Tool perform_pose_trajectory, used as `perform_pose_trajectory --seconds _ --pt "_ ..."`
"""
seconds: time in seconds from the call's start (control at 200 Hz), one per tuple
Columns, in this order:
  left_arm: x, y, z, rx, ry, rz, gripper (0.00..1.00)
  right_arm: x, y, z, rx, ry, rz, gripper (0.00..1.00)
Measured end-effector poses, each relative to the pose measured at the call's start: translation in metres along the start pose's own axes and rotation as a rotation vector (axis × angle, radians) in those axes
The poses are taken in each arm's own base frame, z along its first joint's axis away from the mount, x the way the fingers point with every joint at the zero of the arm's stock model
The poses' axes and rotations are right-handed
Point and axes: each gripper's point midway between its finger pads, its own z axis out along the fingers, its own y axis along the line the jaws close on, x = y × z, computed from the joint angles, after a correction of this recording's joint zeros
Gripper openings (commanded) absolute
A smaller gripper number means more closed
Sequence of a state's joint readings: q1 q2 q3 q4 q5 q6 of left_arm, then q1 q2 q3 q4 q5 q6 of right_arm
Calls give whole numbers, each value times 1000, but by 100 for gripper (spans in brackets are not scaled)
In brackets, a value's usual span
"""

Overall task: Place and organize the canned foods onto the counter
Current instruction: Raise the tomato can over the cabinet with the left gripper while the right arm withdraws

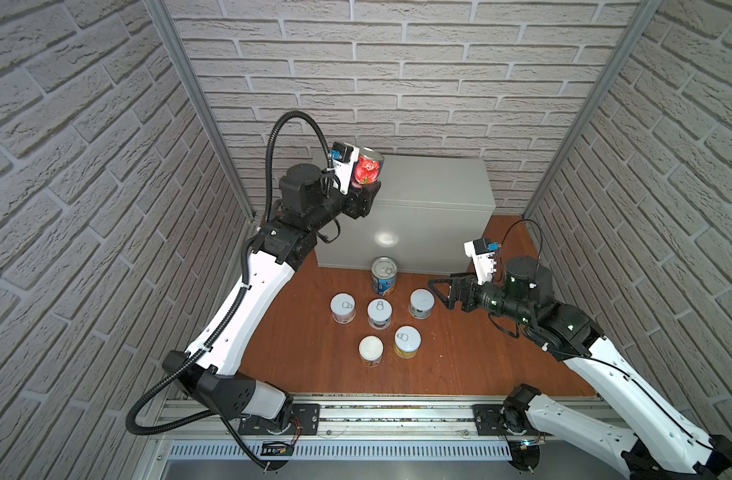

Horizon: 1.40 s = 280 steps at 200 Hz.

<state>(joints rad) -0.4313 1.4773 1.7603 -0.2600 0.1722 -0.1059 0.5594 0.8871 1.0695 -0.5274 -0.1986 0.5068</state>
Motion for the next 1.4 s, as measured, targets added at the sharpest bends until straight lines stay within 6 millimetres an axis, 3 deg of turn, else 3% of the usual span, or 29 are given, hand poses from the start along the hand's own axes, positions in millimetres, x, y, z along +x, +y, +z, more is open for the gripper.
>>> perform_pose_trajectory --seconds 0.295,0.495,0.965,1.4 --pt "-3 74 43 -72 -19 -16 28 4 -5 -13 31 -7 0 96" --pt "5 106 66 -76 -20 -44 28 6 -13 -23 75 -15 1 96" --pt "57 139 108 29 11 -160 31 8 -33 -30 185 -37 36 96" --pt "45 153 123 40 -50 -127 33 15 -40 -37 207 -51 78 96"
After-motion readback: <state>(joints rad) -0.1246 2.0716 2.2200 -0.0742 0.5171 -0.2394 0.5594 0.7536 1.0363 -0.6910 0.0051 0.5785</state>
